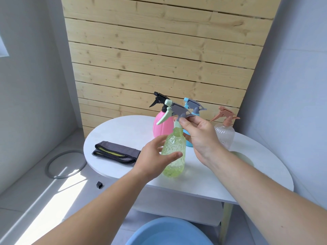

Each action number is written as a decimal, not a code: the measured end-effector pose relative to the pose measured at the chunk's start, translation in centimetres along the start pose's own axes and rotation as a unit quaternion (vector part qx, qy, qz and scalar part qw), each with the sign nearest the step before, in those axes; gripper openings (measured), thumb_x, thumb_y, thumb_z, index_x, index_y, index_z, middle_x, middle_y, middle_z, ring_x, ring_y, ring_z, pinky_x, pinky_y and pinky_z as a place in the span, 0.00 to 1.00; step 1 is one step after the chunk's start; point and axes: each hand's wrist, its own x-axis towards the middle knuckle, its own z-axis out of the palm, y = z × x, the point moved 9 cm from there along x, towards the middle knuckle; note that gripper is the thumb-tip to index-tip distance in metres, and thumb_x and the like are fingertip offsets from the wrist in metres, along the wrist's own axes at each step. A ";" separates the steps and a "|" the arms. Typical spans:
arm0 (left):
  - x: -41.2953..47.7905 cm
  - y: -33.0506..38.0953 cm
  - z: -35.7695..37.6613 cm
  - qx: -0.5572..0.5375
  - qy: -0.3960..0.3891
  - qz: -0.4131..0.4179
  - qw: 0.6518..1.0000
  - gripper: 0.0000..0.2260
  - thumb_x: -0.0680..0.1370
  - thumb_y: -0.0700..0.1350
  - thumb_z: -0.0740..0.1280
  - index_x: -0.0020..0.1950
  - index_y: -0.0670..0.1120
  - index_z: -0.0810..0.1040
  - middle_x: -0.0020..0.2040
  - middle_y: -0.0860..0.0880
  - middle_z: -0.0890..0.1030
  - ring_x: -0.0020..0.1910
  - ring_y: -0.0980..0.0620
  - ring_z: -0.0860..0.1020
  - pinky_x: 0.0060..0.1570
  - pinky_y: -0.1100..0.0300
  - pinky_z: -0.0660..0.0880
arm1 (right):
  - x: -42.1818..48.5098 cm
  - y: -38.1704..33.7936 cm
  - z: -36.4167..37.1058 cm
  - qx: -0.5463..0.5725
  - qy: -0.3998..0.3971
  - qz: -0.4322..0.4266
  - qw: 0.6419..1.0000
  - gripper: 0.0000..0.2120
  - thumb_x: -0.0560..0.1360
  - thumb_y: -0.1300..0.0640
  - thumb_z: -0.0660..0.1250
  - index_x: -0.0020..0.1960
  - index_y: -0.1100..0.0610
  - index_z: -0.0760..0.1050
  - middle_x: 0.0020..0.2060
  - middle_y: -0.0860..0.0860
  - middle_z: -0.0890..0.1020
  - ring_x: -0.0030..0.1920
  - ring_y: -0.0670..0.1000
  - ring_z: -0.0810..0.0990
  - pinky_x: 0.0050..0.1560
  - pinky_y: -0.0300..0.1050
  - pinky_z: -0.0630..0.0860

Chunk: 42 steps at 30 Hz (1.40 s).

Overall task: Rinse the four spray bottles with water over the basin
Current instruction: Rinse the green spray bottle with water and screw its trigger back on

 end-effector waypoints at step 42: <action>-0.1 -0.7 0.6 -0.001 0.004 -0.009 1.000 0.23 0.72 0.51 0.80 0.64 0.58 0.77 0.62 0.59 0.82 0.66 0.60 0.77 0.64 0.58 0.73 | -0.7 0.4 -0.5 -0.058 -0.048 -0.044 0.996 0.09 0.72 0.67 0.75 0.48 0.55 0.81 0.44 0.46 0.87 0.48 0.44 0.84 0.57 0.40 0.78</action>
